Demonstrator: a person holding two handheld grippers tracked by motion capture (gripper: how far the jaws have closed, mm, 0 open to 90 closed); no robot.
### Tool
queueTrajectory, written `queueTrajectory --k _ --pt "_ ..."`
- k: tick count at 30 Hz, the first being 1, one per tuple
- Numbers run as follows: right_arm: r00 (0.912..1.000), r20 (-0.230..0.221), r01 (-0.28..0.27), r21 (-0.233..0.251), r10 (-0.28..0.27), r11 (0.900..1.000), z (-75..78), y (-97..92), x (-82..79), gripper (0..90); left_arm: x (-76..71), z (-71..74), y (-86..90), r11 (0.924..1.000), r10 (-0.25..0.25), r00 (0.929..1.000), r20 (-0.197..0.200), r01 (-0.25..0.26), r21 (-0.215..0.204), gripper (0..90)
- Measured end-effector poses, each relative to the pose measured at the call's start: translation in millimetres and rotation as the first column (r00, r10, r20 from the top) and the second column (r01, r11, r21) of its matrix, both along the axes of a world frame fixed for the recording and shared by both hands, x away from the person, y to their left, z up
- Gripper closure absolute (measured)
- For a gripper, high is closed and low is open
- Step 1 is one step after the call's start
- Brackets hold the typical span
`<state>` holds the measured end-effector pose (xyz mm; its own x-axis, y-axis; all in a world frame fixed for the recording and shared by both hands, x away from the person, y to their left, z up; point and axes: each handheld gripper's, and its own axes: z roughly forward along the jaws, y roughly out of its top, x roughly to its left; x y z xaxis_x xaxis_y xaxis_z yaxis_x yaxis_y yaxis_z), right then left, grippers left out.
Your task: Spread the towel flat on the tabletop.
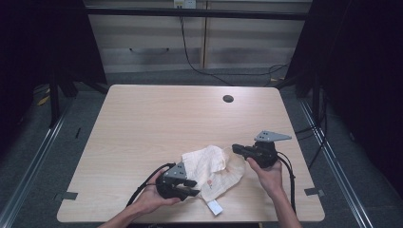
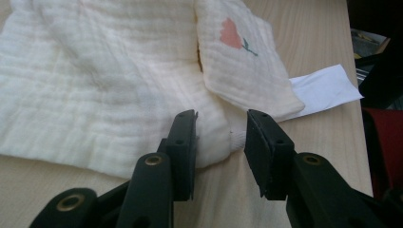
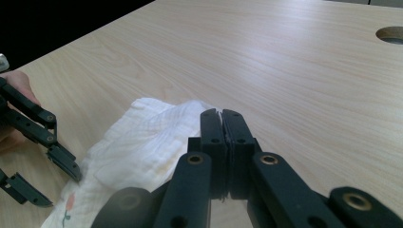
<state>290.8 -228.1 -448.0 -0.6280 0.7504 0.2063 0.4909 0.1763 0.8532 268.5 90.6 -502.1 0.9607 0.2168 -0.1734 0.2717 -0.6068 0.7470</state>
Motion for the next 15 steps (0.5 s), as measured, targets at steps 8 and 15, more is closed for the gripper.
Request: queueTrajectory --k 8,15 --pt "1.0 -0.003 -0.001 -0.003 0.001 1.0 -1.0 -0.3 0.2 88.4 0.5 -0.6 0.6 0.9997 -0.019 0.9989 0.043 0.019 0.019 61.9" --pt "1.0 -0.005 0.001 -0.002 -0.001 1.0 -1.4 -0.6 0.0 88.4 1.8 -0.5 1.6 0.9993 0.006 0.9963 0.086 -0.009 0.036 81.3"
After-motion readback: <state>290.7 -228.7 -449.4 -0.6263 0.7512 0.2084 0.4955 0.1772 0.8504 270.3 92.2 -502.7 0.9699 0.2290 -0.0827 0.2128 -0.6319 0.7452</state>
